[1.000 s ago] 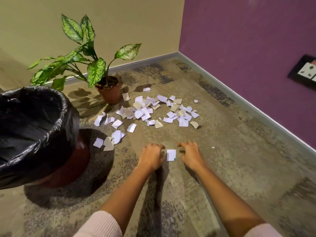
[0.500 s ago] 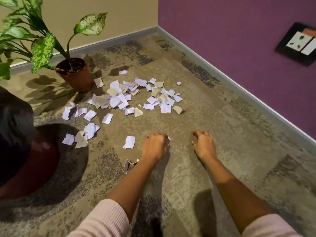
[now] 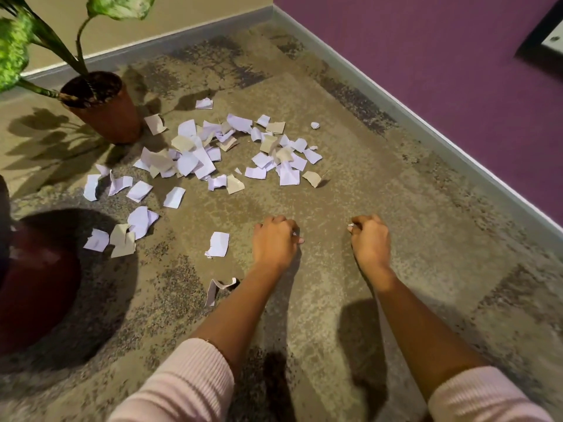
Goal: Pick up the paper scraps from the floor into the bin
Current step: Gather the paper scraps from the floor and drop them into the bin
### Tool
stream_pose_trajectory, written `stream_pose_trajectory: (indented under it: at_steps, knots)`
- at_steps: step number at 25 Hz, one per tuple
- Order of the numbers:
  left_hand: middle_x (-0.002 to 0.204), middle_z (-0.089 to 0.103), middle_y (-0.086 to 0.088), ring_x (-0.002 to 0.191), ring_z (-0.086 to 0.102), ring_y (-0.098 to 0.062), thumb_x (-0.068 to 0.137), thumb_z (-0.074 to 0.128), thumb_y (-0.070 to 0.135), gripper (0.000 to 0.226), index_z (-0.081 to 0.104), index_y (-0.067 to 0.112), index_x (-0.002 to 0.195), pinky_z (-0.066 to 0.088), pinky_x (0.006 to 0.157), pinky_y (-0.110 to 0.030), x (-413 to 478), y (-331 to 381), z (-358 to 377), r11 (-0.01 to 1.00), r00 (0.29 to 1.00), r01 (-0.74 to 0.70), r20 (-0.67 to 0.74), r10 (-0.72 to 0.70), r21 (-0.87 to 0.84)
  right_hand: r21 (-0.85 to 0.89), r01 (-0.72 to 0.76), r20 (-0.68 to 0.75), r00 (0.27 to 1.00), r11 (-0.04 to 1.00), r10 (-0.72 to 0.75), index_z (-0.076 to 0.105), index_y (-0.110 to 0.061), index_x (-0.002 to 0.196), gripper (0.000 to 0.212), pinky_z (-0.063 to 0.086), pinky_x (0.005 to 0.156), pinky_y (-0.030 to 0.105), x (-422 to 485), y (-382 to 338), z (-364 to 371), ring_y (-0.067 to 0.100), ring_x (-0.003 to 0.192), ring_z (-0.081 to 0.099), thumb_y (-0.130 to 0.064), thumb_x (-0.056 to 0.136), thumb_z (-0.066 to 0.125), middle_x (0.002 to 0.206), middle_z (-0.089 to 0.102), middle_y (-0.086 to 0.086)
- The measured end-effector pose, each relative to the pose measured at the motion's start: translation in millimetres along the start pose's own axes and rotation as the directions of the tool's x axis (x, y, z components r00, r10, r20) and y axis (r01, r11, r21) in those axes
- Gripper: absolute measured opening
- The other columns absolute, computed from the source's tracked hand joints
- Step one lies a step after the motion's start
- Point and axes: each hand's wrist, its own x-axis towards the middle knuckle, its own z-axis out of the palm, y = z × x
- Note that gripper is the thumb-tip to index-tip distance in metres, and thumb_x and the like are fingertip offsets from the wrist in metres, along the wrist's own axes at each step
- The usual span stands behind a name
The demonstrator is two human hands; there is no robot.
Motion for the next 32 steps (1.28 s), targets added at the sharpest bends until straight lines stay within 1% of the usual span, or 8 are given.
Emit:
stream_pose_trajectory:
  at_steps: [4,8,12,17,19,23,27,32]
  knots:
    - [0.107,0.069,0.002,0.104,0.060,-0.024,0.091,0.060,0.031,0.017,0.074,0.028,0.101,0.039,0.088,-0.036,7.5,1.3,-1.4,1.000,1.000,0.021,0.017,-0.021,-0.012,-0.054,0.059,-0.016,0.998,0.997,-0.060,0.072,-0.007,0.099,0.019,0.050,0.081,0.035,-1.9,-2.0,0.1,0.032,0.101,0.059,-0.003,0.086,0.058,0.105,0.063,0.013]
    - [0.103,0.071,-0.002,0.101,0.062,-0.025,0.090,0.059,0.023,0.016,0.074,0.025,0.097,0.039,0.093,-0.037,12.0,-0.8,-10.5,1.000,0.999,0.014,0.051,-0.015,0.028,-0.041,0.037,-0.017,0.999,0.998,-0.038,0.070,-0.007,0.097,0.017,0.048,0.080,0.034,-4.4,-7.3,-3.4,0.030,0.100,0.057,-0.005,0.087,0.057,0.103,0.063,0.012]
    - [0.099,0.067,-0.003,0.096,0.062,-0.027,0.092,0.056,0.023,0.015,0.070,0.023,0.097,0.041,0.086,-0.037,2.1,-29.8,-32.5,0.998,0.998,0.053,-0.013,-0.053,0.021,0.015,0.009,-0.002,1.000,1.000,-0.009,0.065,-0.010,0.091,0.012,0.046,0.073,0.034,-17.6,-17.0,-2.0,0.028,0.089,0.058,-0.016,0.086,0.056,0.097,0.063,0.009]
    - [0.108,0.071,0.000,0.098,0.065,-0.023,0.093,0.059,0.026,0.019,0.067,0.027,0.110,0.047,0.069,-0.030,-16.8,-84.6,-66.2,0.983,0.982,0.186,-0.039,-0.186,-0.005,0.101,0.099,0.119,0.987,0.990,-0.111,0.069,-0.018,0.094,0.017,0.052,0.072,0.036,-43.5,-59.2,15.8,0.028,0.083,0.062,-0.016,0.085,0.055,0.103,0.065,0.006]
    - [0.109,0.072,0.000,0.100,0.067,-0.023,0.092,0.060,0.027,0.026,0.063,0.028,0.118,0.051,0.069,-0.031,-26.3,-100.6,-73.0,0.975,0.975,0.223,-0.016,-0.223,0.001,0.142,0.201,0.187,0.956,0.969,-0.225,0.071,-0.022,0.094,0.023,0.054,0.074,0.036,-51.0,-79.5,22.4,0.028,0.085,0.063,-0.013,0.086,0.052,0.104,0.064,0.003]
    - [0.107,0.072,0.001,0.097,0.067,-0.023,0.087,0.066,0.026,0.039,0.057,0.030,0.124,0.057,0.075,-0.040,-39.4,-119.7,-76.0,0.966,0.966,0.255,0.043,-0.254,-0.045,0.069,0.481,0.346,0.810,0.874,-0.473,0.070,-0.009,0.099,0.020,0.047,0.084,0.034,-58.2,-105.9,37.0,0.030,0.107,0.055,-0.015,0.088,0.053,0.107,0.059,0.010]
    - [0.100,0.074,0.005,0.097,0.067,-0.021,0.083,0.073,0.030,0.048,0.055,0.031,0.128,0.057,0.078,-0.041,-46.5,-139.2,-75.3,0.971,0.969,0.221,0.137,-0.208,-0.091,0.004,0.538,0.471,0.742,0.843,-0.476,0.058,-0.010,0.123,0.055,0.043,0.097,0.037,-63.6,-110.1,44.0,0.024,0.124,0.038,-0.046,0.082,0.067,0.123,0.047,0.007]
    - [0.108,0.074,0.005,0.101,0.067,-0.020,0.080,0.077,0.030,0.060,0.053,0.033,0.135,0.056,0.082,-0.040,-51.4,-151.3,-68.3,0.990,0.971,0.134,0.204,-0.124,-0.037,-0.014,0.581,0.443,0.733,0.813,-0.516,0.058,-0.009,0.127,0.053,0.041,0.098,0.033,-62.4,-111.3,44.6,0.023,0.124,0.039,-0.037,0.084,0.069,0.124,0.048,0.006]
